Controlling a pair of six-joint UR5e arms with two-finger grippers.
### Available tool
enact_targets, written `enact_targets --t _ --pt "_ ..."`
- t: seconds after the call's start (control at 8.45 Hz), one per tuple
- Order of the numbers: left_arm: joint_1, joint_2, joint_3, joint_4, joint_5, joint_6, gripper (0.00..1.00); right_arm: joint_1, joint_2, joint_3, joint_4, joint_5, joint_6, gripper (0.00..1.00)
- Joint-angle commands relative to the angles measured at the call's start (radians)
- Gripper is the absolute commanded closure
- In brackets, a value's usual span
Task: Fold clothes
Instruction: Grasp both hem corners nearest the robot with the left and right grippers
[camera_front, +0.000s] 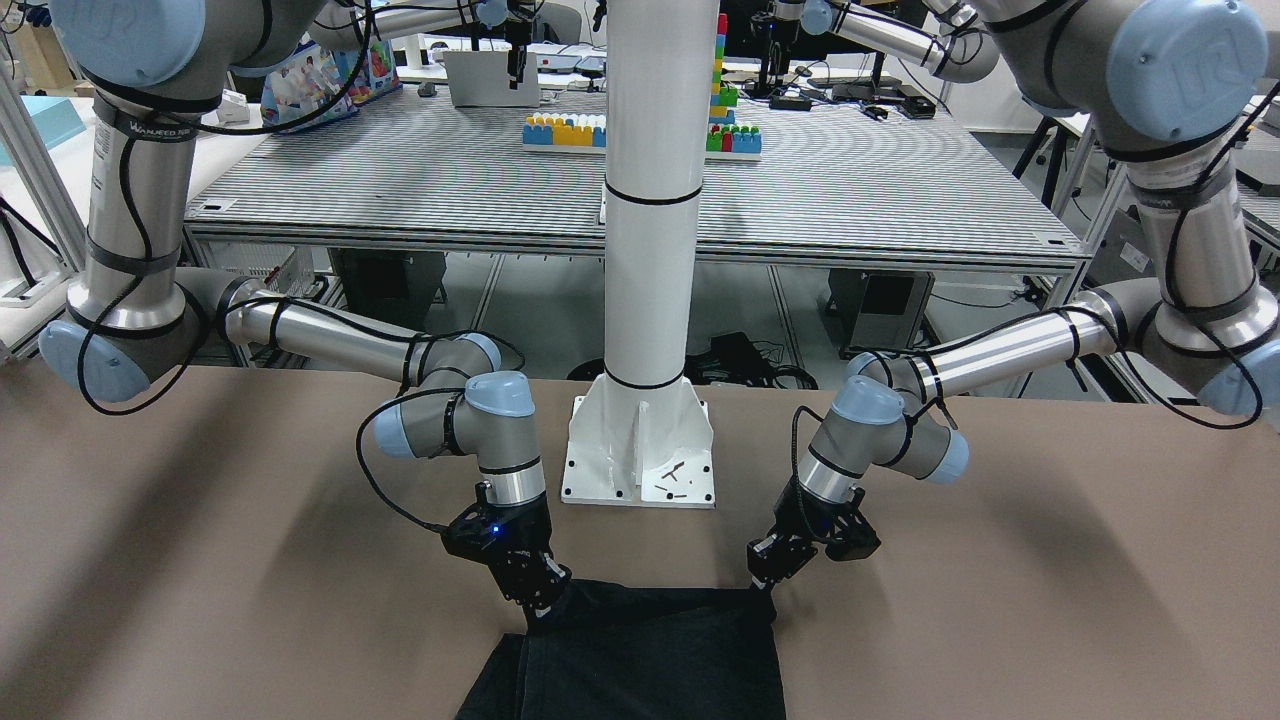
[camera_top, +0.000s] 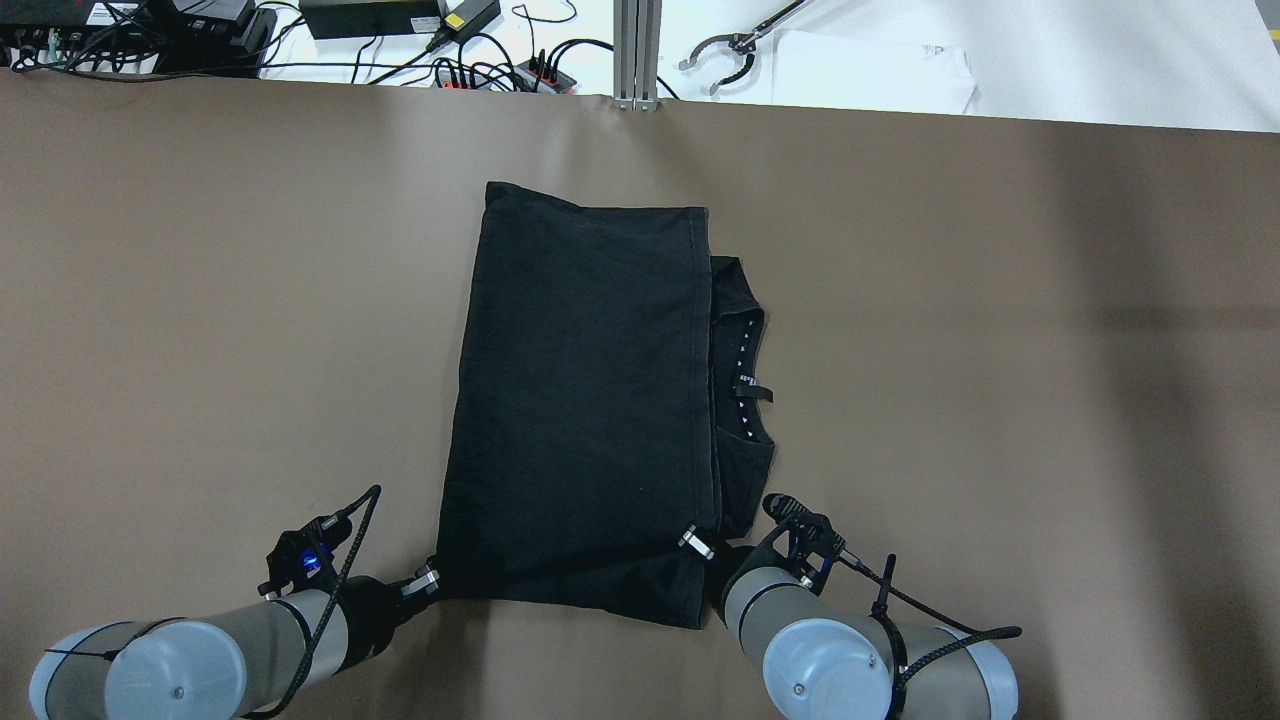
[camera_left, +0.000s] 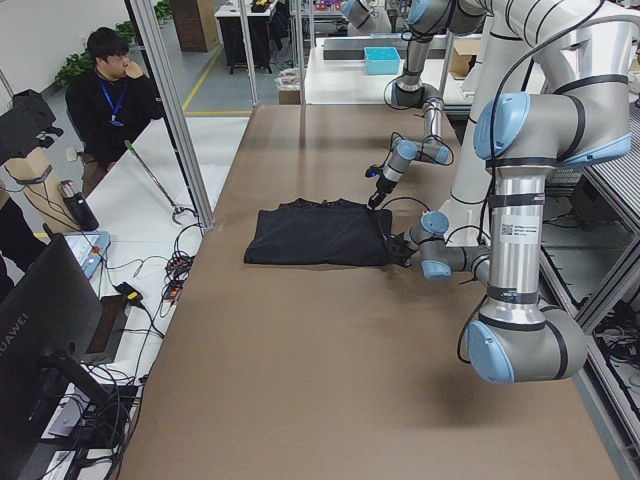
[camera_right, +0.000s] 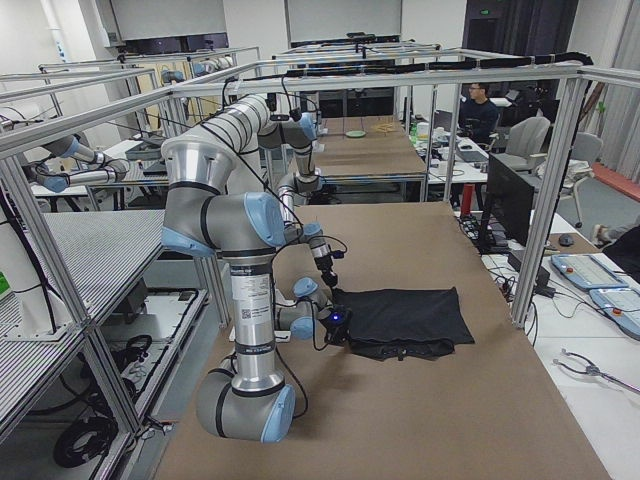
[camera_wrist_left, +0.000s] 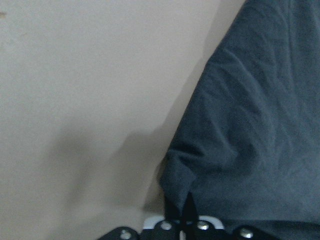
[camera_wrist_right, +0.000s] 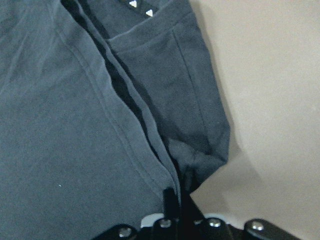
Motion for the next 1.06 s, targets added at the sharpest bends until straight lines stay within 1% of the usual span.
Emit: enact_targets --t 0.0,0.12,0.35,0.59,0.71,0.95 --pt "0.001 0.0 -0.002 0.0 -0.001 0.0 1.0 -0.001 -0.015 0.016 0.0 -0.002 -0.027 0.69" --pt "0.001 0.0 0.001 0.0 0.001 0.0 1.0 -0.001 -0.018 0.012 -0.011 -0.005 -0.079 0.06" --pt "0.001 0.0 0.003 0.0 0.001 0.0 1.0 0.003 -0.02 0.009 -0.022 -0.002 -0.127 0.06" --pt "0.001 0.0 0.003 0.0 0.001 0.0 1.0 0.003 -0.018 0.006 -0.023 -0.004 -0.133 0.06" --pt "0.001 0.0 0.004 0.0 0.001 0.0 1.0 0.003 -0.015 0.005 -0.023 -0.007 -0.121 0.1" --pt "0.001 0.001 0.004 0.0 0.001 0.0 1.0 0.006 -0.003 -0.018 -0.02 -0.011 -0.115 0.36"
